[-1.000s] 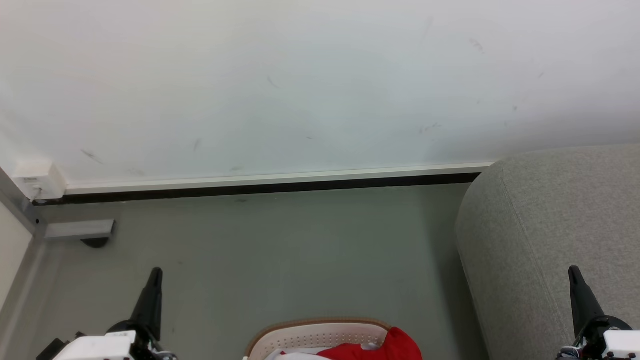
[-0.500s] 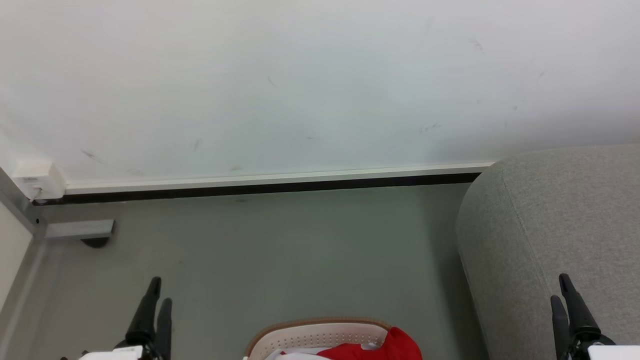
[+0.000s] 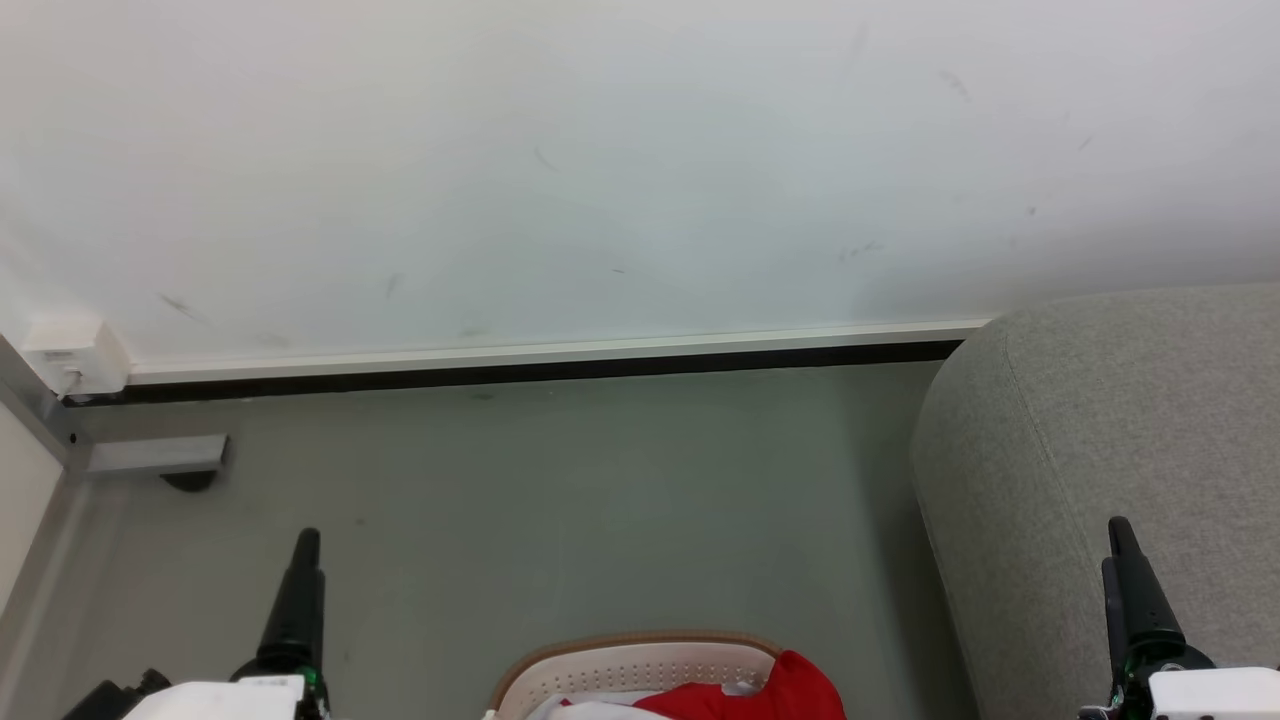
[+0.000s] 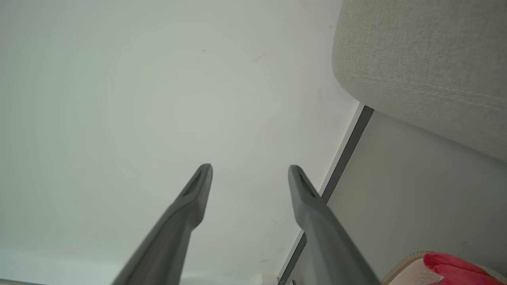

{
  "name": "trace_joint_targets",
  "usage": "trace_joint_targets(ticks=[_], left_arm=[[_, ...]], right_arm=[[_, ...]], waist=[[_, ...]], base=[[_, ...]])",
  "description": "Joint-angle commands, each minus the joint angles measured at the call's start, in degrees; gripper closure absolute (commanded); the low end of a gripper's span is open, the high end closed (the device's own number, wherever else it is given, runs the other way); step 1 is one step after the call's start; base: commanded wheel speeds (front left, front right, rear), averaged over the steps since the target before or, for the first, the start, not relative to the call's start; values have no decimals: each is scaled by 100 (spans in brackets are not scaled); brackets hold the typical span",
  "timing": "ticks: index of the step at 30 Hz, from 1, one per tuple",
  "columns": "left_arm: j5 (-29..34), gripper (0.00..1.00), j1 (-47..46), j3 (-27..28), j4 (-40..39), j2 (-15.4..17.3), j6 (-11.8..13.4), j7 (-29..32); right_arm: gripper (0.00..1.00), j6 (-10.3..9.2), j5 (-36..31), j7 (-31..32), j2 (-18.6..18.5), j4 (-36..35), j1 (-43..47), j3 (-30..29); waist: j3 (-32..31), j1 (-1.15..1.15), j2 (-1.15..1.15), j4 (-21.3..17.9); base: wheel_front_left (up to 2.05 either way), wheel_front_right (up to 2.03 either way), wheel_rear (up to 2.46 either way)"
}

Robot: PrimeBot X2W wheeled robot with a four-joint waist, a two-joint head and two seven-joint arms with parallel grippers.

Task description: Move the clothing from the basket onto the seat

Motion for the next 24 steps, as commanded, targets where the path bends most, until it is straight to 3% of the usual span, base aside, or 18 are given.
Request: trace_joint_targets(ticks=[1,24], left_arm=[[330,0,-122,8,-170,38,14,-95],[3134,0,122,-311,-611,54,449,-583]], right_arm=[[0,-2,-203,-67,-61,-154,-147,44],[0,-4,-3145,-556,-145,-419,-102,601]], waist=[[3,0,0,-5],[-32,0,0,-23]], base=[[0,0,0],[0,0,0]])
